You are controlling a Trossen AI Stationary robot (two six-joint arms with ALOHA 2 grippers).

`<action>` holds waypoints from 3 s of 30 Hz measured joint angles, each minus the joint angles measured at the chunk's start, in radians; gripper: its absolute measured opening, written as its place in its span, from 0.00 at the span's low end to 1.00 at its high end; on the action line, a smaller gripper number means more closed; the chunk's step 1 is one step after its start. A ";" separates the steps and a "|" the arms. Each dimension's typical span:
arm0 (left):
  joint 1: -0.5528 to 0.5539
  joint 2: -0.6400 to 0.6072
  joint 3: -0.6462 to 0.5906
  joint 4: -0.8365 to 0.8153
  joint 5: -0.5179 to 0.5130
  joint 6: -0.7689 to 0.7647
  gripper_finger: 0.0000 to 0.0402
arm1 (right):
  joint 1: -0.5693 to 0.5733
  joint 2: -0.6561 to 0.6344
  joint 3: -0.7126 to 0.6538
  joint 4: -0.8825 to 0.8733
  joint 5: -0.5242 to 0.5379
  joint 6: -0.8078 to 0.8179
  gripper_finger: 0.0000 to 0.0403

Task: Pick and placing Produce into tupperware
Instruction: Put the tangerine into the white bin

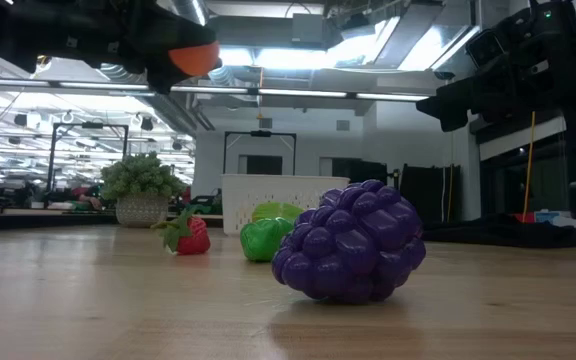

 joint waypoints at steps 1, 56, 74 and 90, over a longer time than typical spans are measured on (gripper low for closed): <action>0.007 0.000 0.000 0.005 -0.001 0.000 0.59 | 0.000 0.000 0.000 0.000 0.000 0.000 0.53; 0.510 0.430 0.308 0.133 0.130 0.082 0.59 | 0.000 0.000 0.000 -0.013 0.036 -0.004 0.53; 0.546 0.431 0.682 -0.759 0.221 0.210 0.59 | 0.000 0.000 0.001 -0.046 0.035 -0.013 0.53; 0.547 0.459 0.898 -1.207 0.292 0.298 0.59 | 0.000 0.000 0.001 -0.044 0.035 -0.012 0.53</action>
